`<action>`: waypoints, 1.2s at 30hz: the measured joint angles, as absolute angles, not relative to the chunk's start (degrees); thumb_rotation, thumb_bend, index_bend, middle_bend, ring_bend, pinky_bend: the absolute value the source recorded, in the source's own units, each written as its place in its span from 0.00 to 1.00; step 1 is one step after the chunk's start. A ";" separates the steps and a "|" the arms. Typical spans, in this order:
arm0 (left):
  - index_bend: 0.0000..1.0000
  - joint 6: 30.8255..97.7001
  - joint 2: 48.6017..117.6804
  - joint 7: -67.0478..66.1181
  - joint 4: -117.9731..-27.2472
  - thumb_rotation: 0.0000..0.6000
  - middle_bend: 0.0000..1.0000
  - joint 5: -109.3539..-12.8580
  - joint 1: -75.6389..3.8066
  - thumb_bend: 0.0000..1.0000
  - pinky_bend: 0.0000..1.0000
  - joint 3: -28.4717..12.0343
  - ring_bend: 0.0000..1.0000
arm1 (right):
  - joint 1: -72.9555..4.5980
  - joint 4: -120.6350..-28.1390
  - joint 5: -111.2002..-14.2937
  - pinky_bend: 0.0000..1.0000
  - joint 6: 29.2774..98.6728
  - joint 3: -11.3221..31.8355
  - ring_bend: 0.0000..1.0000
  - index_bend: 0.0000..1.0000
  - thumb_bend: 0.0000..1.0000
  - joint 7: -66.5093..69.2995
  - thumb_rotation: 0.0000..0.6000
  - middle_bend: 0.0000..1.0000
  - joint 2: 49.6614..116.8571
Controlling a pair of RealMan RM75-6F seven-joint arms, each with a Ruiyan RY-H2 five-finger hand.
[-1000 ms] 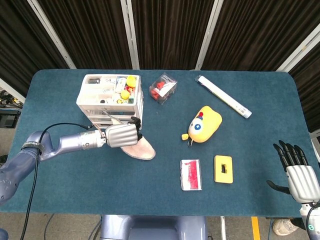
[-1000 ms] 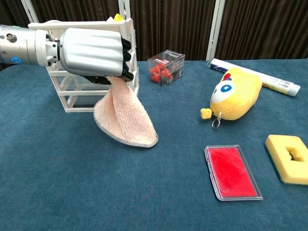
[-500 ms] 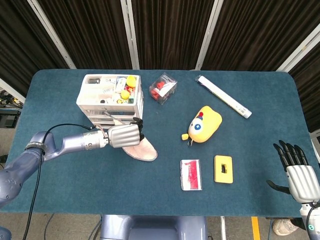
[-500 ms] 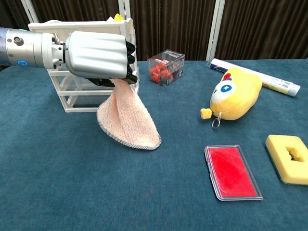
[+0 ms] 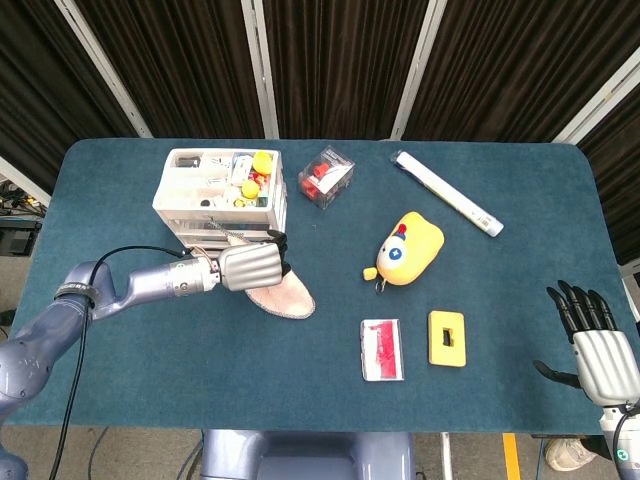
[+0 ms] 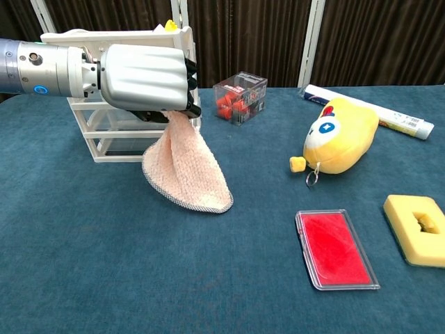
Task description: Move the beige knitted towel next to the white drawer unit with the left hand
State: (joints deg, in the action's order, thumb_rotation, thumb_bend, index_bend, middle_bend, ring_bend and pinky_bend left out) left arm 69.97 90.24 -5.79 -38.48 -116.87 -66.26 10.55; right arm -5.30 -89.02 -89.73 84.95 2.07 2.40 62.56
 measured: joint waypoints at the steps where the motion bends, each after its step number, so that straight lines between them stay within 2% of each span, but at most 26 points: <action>1: 0.94 69.97 90.31 -5.81 -38.46 1.00 0.69 -116.82 -66.24 0.63 0.48 10.61 0.56 | -5.30 -89.02 -89.73 0.00 84.95 2.07 0.00 0.00 0.01 2.43 1.00 0.00 62.56; 4: 0.90 69.93 90.50 -5.88 -38.40 1.00 0.62 -116.74 -66.14 0.56 0.42 10.92 0.50 | -5.28 -89.06 -89.66 0.00 84.90 2.07 0.00 0.00 0.01 2.52 1.00 0.00 62.52; 5: 0.83 69.79 90.52 -5.95 -38.38 1.00 0.56 -116.73 -66.11 0.50 0.39 11.03 0.44 | -5.28 -89.09 -89.65 0.00 84.89 2.06 0.00 0.00 0.01 2.54 1.00 0.00 62.51; 6: 0.76 69.49 90.52 -6.08 -38.39 1.00 0.50 -116.69 -66.08 0.44 0.35 11.17 0.38 | -5.27 -89.11 -89.65 0.00 84.91 2.06 0.00 0.00 0.01 2.54 1.00 0.00 62.49; 8: 0.41 68.91 90.44 -6.58 -38.49 1.00 0.25 -116.60 -66.03 0.21 0.23 11.35 0.15 | -5.24 -89.14 -89.65 0.00 84.91 2.04 0.00 0.00 0.01 2.53 1.00 0.00 62.46; 10: 0.16 68.12 90.24 -7.80 -38.76 1.00 0.09 -116.39 -65.95 0.07 0.15 11.44 0.02 | -5.22 -89.17 -89.64 0.00 84.91 2.02 0.00 0.00 0.01 2.46 1.00 0.00 62.44; 11: 0.08 67.78 90.12 -8.54 -38.96 1.00 0.04 -116.23 -65.89 0.03 0.12 11.41 0.00 | -5.20 -89.16 -89.68 0.00 84.97 2.02 0.00 0.00 0.01 2.42 1.00 0.00 62.44; 13: 0.01 66.97 89.70 -10.35 -40.03 1.00 0.00 -115.55 -65.63 0.00 0.09 11.17 0.00 | -5.19 -89.13 -89.74 0.00 85.08 2.04 0.00 0.00 0.01 2.33 1.00 0.00 62.49; 17: 0.00 66.32 88.38 -11.79 -43.76 1.00 0.00 -114.05 -65.07 0.00 0.04 10.40 0.00 | -5.12 -89.12 -89.77 0.00 85.29 2.09 0.00 0.00 0.01 2.21 1.00 0.00 62.52; 26: 0.00 67.76 82.64 -15.58 -56.17 1.00 0.00 -113.55 -63.41 0.00 0.02 10.16 0.00 | -4.97 -89.08 -89.78 0.00 85.55 2.11 0.00 0.00 0.01 2.13 1.00 0.00 62.51; 32: 0.00 71.55 78.92 -18.99 -63.80 0.99 0.00 -113.79 -59.13 0.00 0.02 10.98 0.00 | -4.81 -89.18 -89.58 0.00 85.60 2.10 0.00 0.00 0.01 2.11 1.00 0.00 62.41; 36: 0.00 76.86 77.04 -21.18 -69.11 0.99 0.00 -112.15 -53.25 0.00 0.02 11.04 0.00 | -4.88 -89.23 -89.65 0.00 85.41 2.05 0.00 0.00 0.01 1.80 1.00 0.00 62.37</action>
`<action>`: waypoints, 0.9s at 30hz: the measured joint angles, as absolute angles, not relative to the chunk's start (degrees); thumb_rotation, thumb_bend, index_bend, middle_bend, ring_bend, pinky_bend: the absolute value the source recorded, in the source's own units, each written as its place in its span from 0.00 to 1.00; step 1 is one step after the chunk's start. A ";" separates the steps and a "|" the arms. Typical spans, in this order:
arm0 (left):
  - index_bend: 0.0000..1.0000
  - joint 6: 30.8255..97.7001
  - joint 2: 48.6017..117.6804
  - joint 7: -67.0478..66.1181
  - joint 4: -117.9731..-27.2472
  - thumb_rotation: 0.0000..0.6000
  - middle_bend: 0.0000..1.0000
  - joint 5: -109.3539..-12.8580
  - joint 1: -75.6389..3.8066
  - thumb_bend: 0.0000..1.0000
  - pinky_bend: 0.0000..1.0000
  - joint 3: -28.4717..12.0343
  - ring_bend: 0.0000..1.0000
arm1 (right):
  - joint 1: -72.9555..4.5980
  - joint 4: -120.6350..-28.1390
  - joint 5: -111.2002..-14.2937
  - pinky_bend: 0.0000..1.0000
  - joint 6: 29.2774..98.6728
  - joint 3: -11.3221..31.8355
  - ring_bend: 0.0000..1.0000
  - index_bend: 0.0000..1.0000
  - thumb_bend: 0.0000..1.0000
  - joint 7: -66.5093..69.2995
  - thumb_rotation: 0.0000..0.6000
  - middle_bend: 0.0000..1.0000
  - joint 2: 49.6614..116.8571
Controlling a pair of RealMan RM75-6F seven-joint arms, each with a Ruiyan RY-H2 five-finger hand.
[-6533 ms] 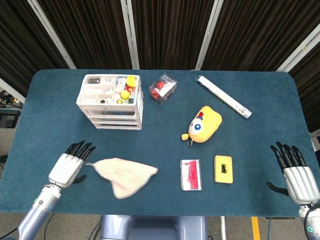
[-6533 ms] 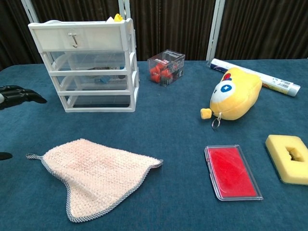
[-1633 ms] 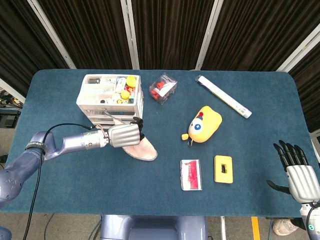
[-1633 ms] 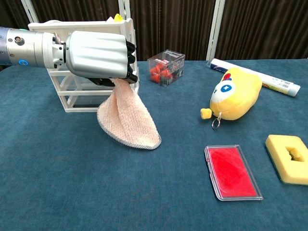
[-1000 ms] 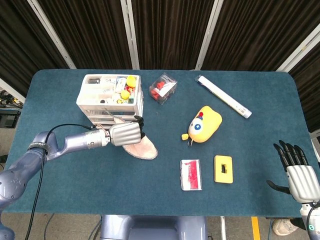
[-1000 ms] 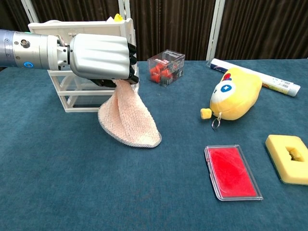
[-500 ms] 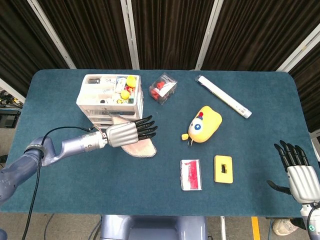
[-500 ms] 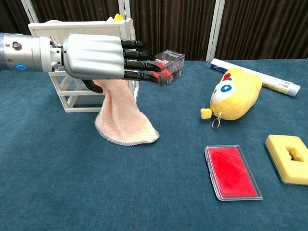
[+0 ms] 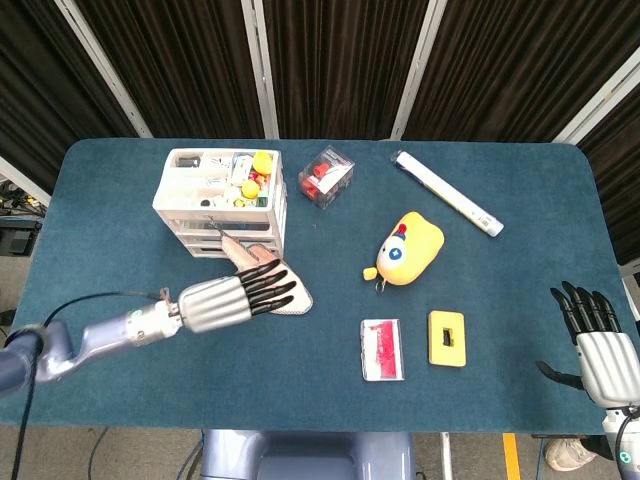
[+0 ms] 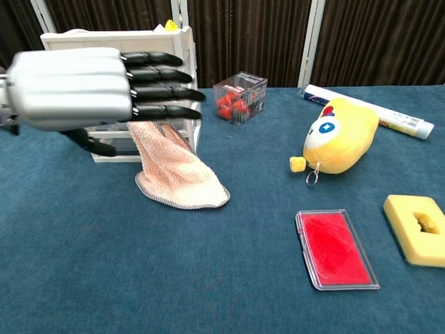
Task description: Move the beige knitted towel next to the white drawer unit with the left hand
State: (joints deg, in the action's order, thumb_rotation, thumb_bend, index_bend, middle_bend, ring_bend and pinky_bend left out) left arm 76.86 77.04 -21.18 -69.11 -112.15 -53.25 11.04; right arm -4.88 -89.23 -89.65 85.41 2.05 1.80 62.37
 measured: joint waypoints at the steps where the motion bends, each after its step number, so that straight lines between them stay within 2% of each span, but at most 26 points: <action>1: 0.00 78.27 76.67 -21.65 -70.30 0.99 0.00 -111.69 -51.72 0.00 0.02 11.05 0.00 | -4.92 -89.26 -89.70 0.00 85.37 2.05 0.00 0.00 0.01 1.70 1.00 0.00 62.36; 9: 0.00 89.22 73.70 -24.78 -80.92 0.96 0.00 -105.20 -36.35 0.00 0.02 11.71 0.00 | -4.94 -89.68 -89.35 0.00 84.81 1.88 0.00 0.00 0.01 0.71 1.00 0.00 62.30; 15: 0.00 94.27 71.49 -24.00 -86.94 0.94 0.00 -97.80 -26.81 0.00 0.00 12.04 0.00 | -4.77 -90.06 -89.00 0.00 84.79 1.91 0.00 0.00 0.01 0.32 1.00 0.00 62.21; 24: 0.00 94.58 68.98 -15.71 -99.03 0.89 0.00 -82.48 -17.21 0.00 0.00 11.21 0.00 | -4.82 -90.17 -89.09 0.00 84.59 1.84 0.00 0.00 0.01 0.17 1.00 0.00 62.17; 27: 0.00 94.09 67.99 -14.01 -100.52 0.88 0.00 -80.28 -14.48 0.00 0.00 10.79 0.00 | -4.89 -90.10 -89.24 0.00 84.46 1.78 0.00 0.00 0.01 0.15 1.00 0.00 62.17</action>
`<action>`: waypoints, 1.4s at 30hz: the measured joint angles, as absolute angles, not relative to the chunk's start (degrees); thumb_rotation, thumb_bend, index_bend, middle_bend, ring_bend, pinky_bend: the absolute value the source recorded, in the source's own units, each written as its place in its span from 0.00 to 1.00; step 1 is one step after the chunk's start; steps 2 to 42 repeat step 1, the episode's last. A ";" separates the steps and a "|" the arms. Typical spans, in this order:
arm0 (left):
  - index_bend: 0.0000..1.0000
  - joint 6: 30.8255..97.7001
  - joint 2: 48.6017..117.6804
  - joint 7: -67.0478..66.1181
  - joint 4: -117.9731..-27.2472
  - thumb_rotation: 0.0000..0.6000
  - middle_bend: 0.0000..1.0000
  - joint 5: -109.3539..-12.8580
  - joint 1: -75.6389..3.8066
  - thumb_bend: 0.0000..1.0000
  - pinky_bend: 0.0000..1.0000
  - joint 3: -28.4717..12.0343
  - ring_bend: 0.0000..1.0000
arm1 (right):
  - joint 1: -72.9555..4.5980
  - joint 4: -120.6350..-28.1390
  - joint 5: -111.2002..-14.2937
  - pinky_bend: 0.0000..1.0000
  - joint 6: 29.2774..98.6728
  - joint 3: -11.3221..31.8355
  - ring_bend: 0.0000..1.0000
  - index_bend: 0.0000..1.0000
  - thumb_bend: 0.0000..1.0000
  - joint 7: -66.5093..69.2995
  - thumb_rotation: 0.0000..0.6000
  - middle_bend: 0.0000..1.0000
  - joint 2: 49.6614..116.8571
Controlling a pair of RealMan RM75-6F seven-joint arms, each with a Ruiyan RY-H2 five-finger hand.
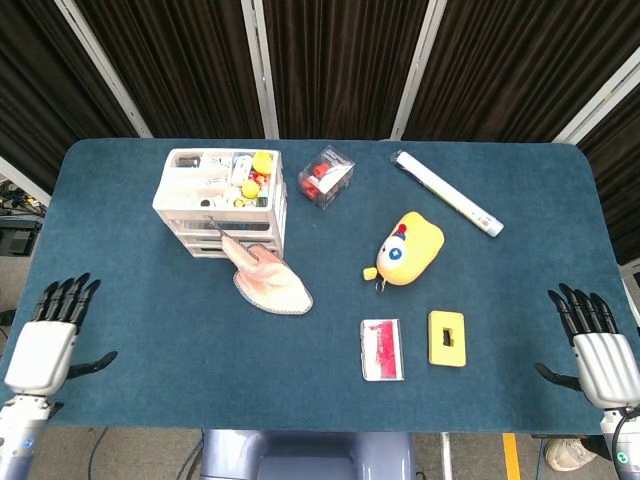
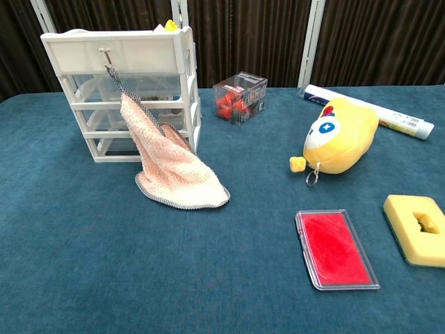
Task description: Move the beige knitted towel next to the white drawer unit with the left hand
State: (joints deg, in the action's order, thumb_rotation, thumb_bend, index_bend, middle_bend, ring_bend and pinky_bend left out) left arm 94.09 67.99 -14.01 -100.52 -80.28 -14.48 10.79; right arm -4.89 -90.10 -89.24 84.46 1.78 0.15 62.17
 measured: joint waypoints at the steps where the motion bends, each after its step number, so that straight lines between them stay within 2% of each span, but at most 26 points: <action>1: 0.00 94.07 67.92 -14.03 -100.36 0.88 0.00 -80.37 -14.12 0.00 0.00 10.64 0.00 | -4.92 -90.05 -89.29 0.00 84.40 1.75 0.00 0.00 0.01 0.12 1.00 0.00 62.18; 42: 0.00 94.07 67.92 -14.03 -100.36 0.88 0.00 -80.37 -14.12 0.00 0.00 10.64 0.00 | -4.92 -90.05 -89.29 0.00 84.40 1.75 0.00 0.00 0.01 0.12 1.00 0.00 62.18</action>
